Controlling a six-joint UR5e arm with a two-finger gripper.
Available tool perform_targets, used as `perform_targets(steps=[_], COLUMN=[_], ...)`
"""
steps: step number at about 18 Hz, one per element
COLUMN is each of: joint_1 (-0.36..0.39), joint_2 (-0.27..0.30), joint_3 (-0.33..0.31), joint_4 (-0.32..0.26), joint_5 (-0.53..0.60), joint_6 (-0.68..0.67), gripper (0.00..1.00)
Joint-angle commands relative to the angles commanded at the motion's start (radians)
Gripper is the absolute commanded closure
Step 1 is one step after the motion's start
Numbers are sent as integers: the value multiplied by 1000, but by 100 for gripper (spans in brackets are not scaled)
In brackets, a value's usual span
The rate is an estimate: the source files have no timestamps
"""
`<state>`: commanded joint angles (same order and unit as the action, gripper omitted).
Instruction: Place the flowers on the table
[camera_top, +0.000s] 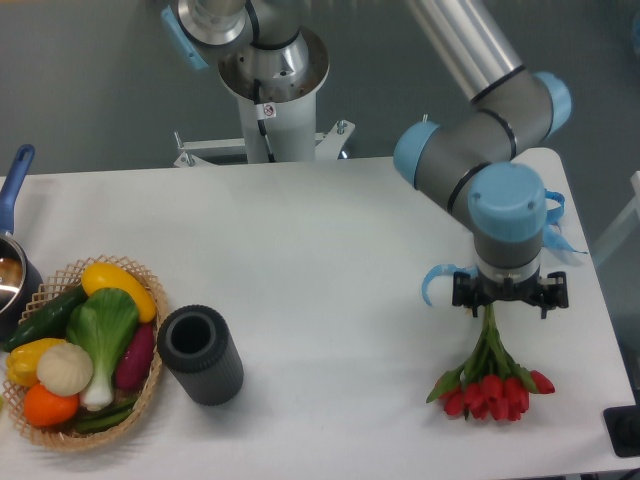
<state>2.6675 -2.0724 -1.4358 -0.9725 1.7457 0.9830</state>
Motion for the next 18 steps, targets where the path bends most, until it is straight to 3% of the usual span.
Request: perform_targets(steps=[8, 13, 18], joint_1=[72, 88, 91], joint_2=[0, -11, -31], joint_3=[1, 0, 3], joint_4=[0, 2, 40], joint_5=[-60, -115, -164], joint_6=[229, 243, 243], gripper=[0, 0, 0])
